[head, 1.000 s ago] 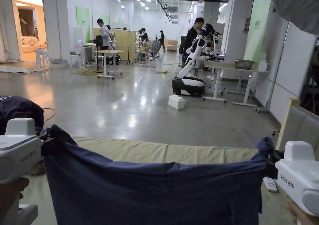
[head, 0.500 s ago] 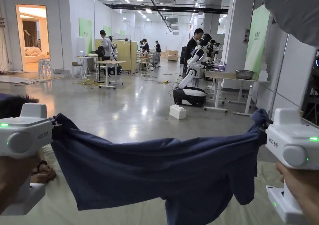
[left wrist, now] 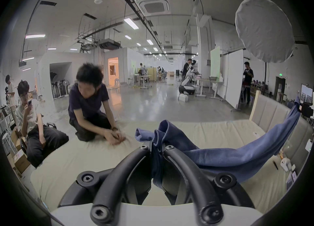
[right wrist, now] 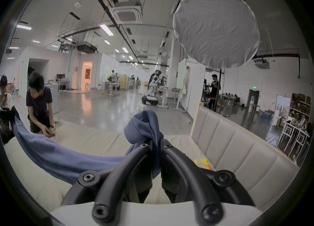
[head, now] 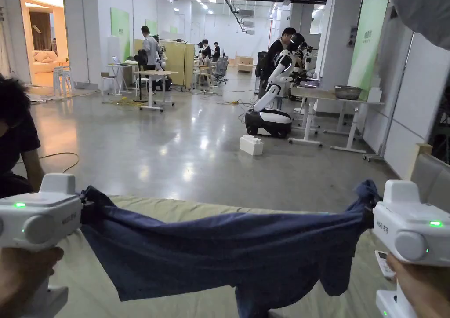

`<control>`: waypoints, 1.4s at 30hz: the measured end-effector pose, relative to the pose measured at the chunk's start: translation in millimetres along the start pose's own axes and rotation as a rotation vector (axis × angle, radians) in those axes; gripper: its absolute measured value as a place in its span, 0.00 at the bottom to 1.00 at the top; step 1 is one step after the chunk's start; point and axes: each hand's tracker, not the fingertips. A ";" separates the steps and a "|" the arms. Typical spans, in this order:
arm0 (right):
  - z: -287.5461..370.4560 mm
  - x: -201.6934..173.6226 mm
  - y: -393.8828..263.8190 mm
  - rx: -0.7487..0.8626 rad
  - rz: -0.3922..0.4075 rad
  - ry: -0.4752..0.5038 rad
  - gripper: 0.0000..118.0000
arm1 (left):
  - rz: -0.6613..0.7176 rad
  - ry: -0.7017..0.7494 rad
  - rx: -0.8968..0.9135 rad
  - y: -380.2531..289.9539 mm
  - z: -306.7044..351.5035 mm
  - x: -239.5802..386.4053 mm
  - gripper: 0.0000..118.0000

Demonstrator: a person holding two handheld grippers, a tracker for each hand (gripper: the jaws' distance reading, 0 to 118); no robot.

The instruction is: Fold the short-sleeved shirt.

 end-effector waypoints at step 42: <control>161.3 -36.8 -254.4 -0.370 0.109 0.070 0.65 | -0.001 0.115 -0.453 -244.5 95.3 -26.9 0.63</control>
